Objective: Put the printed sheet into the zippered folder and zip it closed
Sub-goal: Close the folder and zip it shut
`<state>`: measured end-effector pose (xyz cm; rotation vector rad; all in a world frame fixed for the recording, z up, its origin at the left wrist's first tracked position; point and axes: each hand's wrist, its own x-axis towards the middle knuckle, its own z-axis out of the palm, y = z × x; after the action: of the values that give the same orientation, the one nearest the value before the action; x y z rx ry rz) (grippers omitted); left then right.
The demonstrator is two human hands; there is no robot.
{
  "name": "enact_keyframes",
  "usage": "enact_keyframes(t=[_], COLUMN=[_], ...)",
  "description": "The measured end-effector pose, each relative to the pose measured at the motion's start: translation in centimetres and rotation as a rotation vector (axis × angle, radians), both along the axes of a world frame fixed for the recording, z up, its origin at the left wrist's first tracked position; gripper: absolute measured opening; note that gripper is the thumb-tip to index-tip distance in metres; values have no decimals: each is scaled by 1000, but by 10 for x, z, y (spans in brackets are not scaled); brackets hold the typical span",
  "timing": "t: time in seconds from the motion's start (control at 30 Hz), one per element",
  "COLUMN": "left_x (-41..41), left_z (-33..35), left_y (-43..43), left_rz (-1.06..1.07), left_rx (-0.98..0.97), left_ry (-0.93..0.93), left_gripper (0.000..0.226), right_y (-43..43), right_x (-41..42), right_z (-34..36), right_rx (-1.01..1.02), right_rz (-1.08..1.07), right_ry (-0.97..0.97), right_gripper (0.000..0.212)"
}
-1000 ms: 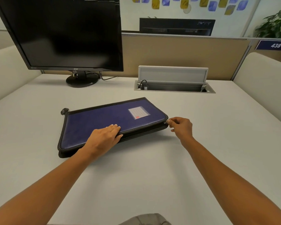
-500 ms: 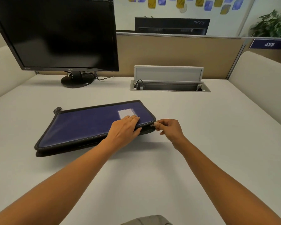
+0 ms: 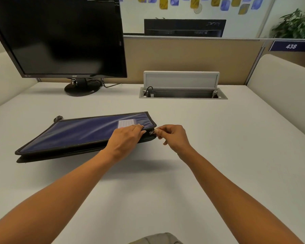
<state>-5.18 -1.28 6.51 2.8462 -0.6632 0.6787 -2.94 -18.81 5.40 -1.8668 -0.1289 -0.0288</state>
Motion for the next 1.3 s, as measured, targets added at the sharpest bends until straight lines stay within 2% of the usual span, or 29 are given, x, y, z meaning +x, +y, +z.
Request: enact_keyframes(t=[0.2, 0.4, 0.5, 0.73, 1.03, 1.13, 1.3], left_x=[-8, -14, -17, -23, -26, -25, -26], left_z=[5, 11, 14, 22, 34, 35, 33], left_y=[6, 17, 23, 37, 72, 82, 66], left_rz=[-31, -89, -108, -108, -142, -137, -35], left_rx=[-31, -90, -92, -121, -105, -125, -125], left_ry=[-71, -142, -162, -136, -156, -93, -154], left_gripper=[28, 57, 62, 62, 58, 58, 48], right_y=[2, 9, 14, 28, 53, 58, 63], right_x=[6, 17, 24, 34, 28, 26, 23], right_z=[-1, -1, -3, -1, 12, 22, 39], right_rx=[36, 35, 11, 6, 389, 400, 326], right_rz=[-34, -77, -97, -128, -78, -99, -142], right_ry=[9, 6, -2, 16, 36, -19, -164], right_gripper=[18, 16, 18, 17, 13, 12, 12])
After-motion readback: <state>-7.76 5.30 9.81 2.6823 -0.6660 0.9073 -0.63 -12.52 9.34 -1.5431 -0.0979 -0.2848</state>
